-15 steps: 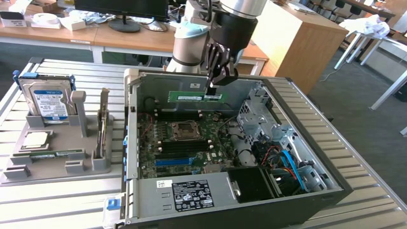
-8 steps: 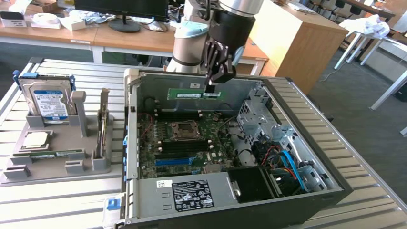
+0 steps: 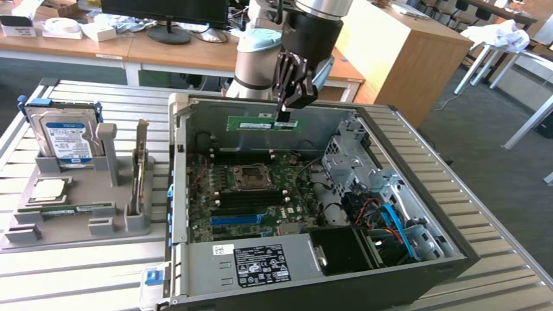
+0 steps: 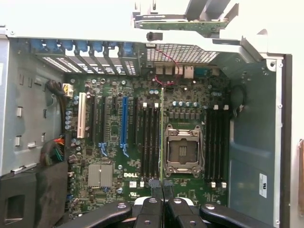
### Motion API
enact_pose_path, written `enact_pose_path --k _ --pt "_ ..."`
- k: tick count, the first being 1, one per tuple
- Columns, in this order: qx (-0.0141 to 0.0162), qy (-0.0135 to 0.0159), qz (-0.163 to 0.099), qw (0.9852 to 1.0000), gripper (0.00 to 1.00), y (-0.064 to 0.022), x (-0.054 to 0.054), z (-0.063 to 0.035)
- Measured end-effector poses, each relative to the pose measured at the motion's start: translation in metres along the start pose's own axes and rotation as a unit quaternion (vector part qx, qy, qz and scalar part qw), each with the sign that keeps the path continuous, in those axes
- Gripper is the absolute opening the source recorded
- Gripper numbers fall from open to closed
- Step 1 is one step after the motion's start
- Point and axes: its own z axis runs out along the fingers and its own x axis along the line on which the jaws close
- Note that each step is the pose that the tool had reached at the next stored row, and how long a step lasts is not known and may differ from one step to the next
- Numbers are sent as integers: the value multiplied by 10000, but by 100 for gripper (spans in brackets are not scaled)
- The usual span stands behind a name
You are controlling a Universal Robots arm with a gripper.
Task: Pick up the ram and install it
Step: 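Pick up the ram and move it above insertion slot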
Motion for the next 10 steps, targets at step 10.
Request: enact_pose_path --k 10 --pt "0 0 0 10000 11 -1 -4 11"
